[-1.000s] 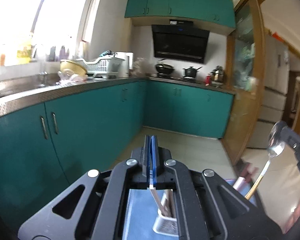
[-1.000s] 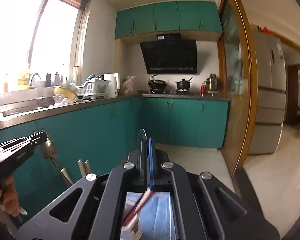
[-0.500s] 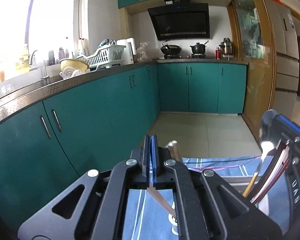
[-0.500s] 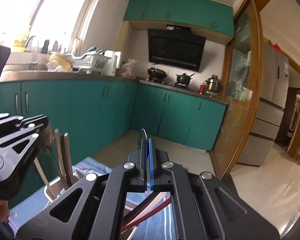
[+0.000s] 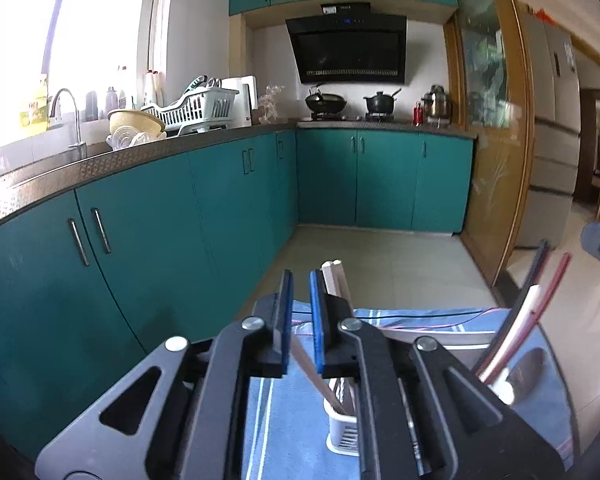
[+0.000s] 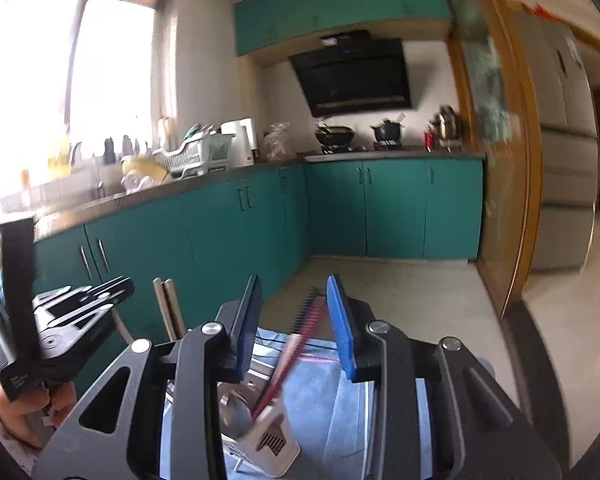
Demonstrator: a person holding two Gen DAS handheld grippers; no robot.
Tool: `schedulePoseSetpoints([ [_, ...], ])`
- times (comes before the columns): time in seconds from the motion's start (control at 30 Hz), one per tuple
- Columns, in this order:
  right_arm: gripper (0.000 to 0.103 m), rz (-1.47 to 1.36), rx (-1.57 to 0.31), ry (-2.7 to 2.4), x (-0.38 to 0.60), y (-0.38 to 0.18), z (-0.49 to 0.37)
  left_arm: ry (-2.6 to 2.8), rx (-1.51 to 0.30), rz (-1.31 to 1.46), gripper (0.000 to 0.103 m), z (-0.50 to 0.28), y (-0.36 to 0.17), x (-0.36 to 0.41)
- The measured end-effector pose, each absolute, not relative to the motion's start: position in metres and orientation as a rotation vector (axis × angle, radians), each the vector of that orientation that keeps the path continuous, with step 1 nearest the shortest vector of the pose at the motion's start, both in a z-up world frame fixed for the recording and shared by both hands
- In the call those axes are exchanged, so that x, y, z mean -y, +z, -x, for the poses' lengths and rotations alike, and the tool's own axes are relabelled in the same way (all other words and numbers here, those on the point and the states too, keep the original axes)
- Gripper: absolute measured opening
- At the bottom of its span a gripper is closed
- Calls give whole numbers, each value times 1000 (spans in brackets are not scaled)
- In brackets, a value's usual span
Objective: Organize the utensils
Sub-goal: 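Lower the left tool's spoon into the basket while the right tool lowers its spoon beside it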
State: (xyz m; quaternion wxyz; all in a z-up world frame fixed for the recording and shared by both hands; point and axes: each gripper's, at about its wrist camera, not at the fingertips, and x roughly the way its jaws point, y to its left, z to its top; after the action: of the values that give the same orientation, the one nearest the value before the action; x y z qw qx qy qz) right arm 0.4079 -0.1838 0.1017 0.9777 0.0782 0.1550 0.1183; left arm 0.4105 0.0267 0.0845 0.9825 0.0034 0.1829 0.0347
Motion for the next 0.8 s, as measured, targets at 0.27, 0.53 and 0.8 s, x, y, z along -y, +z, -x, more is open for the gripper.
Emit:
schedulePoseSetpoints([
  [0.27,34,-269,-496,359,188,82,-427,32,-342,23,16,-377,88,-32],
  [0.53,34,-253,-580,333,162,67,-448,11,-347,6,18,-358,80,-27],
  [0.8,10,-280,-590,359,157,67,-452,-5,-366,7,20,-357,74,-27],
])
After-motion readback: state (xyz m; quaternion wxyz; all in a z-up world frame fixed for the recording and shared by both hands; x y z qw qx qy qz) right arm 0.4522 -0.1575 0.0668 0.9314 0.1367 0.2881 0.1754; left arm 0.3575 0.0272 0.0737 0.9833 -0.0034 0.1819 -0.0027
